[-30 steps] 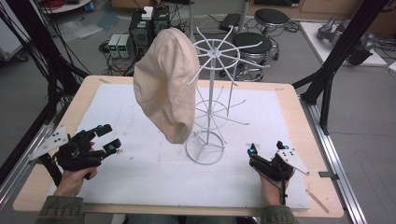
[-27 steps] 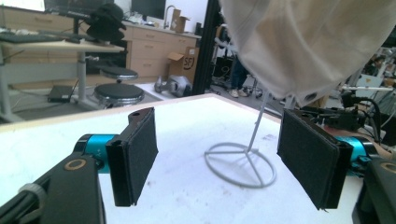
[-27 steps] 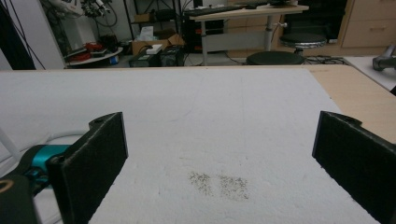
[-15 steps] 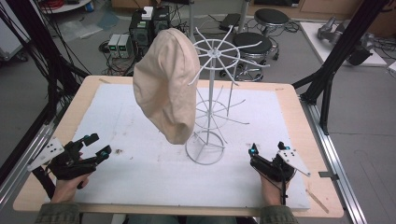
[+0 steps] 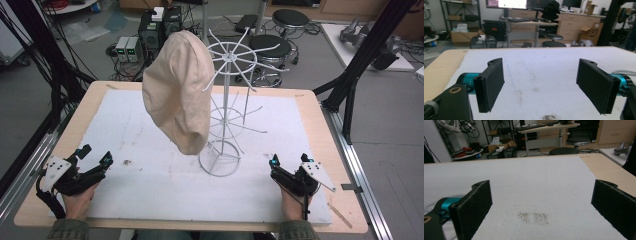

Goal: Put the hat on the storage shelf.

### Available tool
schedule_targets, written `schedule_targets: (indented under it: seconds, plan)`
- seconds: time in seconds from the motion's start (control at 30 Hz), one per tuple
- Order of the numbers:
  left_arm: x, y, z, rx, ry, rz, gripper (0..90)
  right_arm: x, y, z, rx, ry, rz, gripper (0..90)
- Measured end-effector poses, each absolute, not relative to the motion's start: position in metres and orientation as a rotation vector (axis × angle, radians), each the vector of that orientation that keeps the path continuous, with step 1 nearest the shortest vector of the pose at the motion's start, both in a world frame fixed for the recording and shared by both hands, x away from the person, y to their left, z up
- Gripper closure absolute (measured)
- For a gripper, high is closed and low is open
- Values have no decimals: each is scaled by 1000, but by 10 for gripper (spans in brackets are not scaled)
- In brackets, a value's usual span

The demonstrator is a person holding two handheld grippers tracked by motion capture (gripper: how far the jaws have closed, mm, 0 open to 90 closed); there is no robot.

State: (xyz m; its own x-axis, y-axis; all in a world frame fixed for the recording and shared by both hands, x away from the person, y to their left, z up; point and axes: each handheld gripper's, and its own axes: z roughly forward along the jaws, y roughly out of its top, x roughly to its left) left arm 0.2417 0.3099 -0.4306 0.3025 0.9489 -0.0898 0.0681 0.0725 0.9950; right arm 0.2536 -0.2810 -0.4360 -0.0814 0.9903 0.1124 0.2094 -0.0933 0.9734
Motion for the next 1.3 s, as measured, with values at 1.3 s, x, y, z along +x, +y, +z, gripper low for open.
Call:
schedule_targets:
  seconds: [1.3]
  plan:
    - [234, 334, -436, 1103, 1184, 937, 233, 258, -280, -438, 1406, 1415, 1249, 22]
